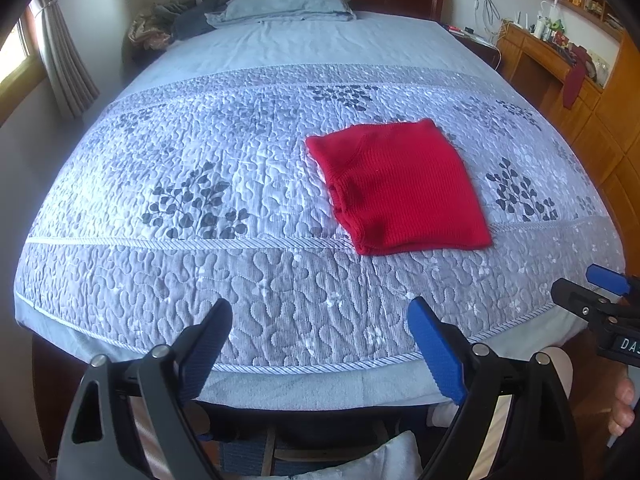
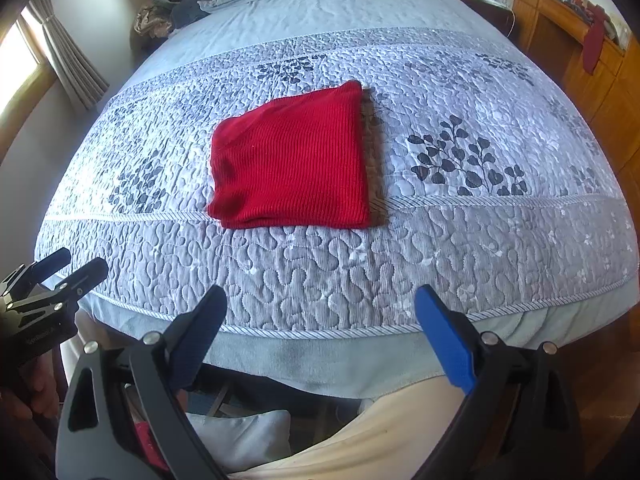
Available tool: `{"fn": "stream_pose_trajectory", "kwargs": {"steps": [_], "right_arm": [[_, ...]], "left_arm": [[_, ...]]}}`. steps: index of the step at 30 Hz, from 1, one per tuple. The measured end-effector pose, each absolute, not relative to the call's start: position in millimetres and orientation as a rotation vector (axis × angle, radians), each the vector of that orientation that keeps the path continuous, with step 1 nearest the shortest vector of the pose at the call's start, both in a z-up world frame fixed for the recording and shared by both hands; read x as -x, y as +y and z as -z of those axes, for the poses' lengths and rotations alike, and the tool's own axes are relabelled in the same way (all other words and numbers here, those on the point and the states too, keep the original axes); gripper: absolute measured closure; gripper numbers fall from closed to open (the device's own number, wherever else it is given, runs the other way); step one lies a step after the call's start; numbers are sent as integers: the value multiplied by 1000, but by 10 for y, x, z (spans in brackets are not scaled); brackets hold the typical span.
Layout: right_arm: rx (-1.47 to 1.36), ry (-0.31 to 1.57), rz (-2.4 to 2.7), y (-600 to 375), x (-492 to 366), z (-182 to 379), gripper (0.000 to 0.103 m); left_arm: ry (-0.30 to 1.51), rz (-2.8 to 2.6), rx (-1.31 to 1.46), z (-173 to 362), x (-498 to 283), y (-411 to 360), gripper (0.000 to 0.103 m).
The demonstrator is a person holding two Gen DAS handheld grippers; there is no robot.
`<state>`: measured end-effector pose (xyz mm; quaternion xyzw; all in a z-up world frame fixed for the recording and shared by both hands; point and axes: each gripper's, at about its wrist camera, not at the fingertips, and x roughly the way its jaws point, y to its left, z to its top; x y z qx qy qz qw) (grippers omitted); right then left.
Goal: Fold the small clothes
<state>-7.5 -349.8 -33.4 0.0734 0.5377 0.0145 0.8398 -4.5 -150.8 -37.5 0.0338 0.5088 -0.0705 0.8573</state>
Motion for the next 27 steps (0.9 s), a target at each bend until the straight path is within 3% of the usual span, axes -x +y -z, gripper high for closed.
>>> {"fn": "stream_pose_trajectory", "kwargs": {"steps": [27], "right_arm": [[-176, 1148, -27, -3524, 49, 415, 9]], "left_arm": [[1066, 163, -95, 370, 39, -1579, 13]]}}
